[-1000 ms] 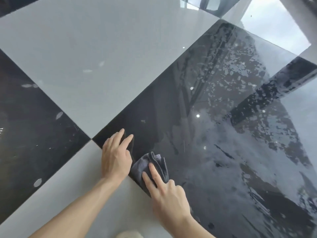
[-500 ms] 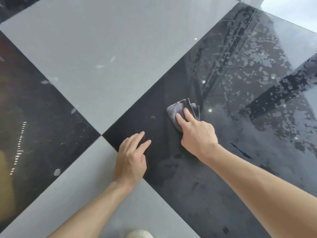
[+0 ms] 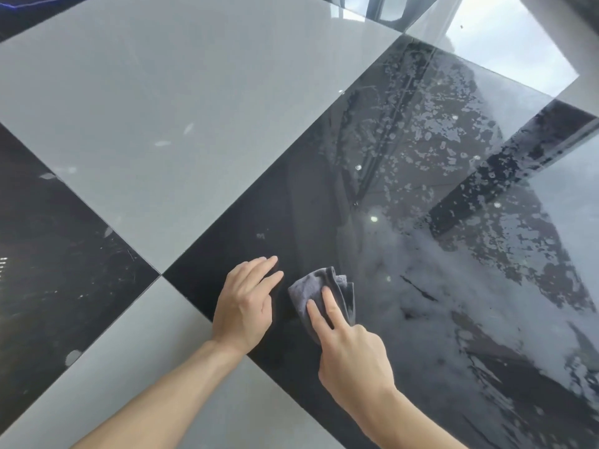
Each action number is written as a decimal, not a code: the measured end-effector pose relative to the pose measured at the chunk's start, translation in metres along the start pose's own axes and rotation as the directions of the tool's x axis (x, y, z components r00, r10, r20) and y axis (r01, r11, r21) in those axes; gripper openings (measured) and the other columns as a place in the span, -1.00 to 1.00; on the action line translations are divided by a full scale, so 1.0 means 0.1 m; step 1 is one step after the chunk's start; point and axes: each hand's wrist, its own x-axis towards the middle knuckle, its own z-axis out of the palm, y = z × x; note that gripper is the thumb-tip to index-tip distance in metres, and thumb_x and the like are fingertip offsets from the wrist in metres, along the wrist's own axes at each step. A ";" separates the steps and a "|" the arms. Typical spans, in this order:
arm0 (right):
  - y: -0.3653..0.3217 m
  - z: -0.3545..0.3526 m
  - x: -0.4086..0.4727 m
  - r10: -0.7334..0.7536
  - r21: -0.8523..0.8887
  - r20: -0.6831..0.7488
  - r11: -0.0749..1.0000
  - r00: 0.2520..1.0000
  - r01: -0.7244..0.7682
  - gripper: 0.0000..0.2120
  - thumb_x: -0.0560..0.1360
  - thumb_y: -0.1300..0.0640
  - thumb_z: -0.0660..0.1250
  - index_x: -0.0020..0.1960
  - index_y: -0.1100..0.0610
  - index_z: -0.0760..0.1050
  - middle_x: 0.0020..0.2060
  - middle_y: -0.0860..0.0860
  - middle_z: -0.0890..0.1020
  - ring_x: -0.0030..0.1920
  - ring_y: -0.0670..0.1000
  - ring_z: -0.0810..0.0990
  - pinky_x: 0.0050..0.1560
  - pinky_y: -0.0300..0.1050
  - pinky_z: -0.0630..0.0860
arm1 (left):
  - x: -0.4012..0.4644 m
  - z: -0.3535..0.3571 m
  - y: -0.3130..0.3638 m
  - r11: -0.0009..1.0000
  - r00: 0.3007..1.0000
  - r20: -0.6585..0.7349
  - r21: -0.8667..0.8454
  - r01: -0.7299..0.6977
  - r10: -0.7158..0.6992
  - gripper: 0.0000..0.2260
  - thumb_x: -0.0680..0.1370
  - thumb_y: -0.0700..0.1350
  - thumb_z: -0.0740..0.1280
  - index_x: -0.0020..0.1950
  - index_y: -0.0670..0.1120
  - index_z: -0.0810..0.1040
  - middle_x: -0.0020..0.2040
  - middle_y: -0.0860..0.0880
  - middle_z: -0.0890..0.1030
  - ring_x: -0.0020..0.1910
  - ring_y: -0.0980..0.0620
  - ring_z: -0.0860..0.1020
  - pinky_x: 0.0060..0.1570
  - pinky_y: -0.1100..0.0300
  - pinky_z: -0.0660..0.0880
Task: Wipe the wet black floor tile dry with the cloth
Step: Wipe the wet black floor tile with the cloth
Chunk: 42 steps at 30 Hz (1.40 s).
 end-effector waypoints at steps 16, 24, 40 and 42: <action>0.36 -0.11 0.83 0.178 0.038 0.049 0.983 0.983 -0.180 -0.35 0.45 0.17 0.17 0.49 -0.07 0.07 0.53 -0.05 0.04 -0.13 0.16 0.62 -0.32 -0.13 0.27 | -0.08 0.00 0.17 0.998 0.988 0.145 -0.028 0.064 -0.059 -0.67 0.54 -0.17 0.11 0.16 -0.19 0.60 0.28 -0.13 0.53 0.28 -0.12 0.47 0.28 -0.11 0.36; 0.63 -0.33 1.40 0.228 0.025 0.058 0.973 0.972 -0.230 -0.40 0.44 0.18 0.18 0.46 -0.02 0.16 0.47 -0.02 0.18 0.07 0.21 0.55 -0.22 -0.09 0.32 | -0.06 0.01 0.23 0.993 0.988 0.113 -0.042 0.109 -0.103 -0.67 0.58 -0.13 0.10 0.10 -0.18 0.63 0.24 -0.12 0.56 0.24 -0.12 0.50 0.26 -0.14 0.38; 0.47 0.02 0.22 0.216 -0.060 0.259 0.976 0.942 -0.207 -0.26 0.45 0.20 0.10 0.53 -0.02 -0.17 0.53 -0.01 -0.19 -0.16 0.12 0.57 -0.30 -0.11 0.25 | 0.07 0.14 0.33 0.992 0.995 0.069 0.111 0.066 -0.074 -0.67 0.55 -0.10 0.12 0.18 -0.08 0.59 0.20 -0.14 0.56 0.19 -0.15 0.51 0.13 -0.17 0.41; 0.51 0.00 0.27 0.209 -0.057 0.238 0.978 0.949 -0.201 -0.27 0.46 0.19 0.11 0.53 -0.02 -0.16 0.53 0.00 -0.17 -0.19 0.11 0.56 -0.31 -0.10 0.24 | 0.09 0.15 0.37 0.989 0.993 0.077 0.125 0.077 -0.087 -0.67 0.55 -0.09 0.11 0.19 -0.07 0.59 0.21 -0.15 0.56 0.20 -0.16 0.50 0.12 -0.19 0.41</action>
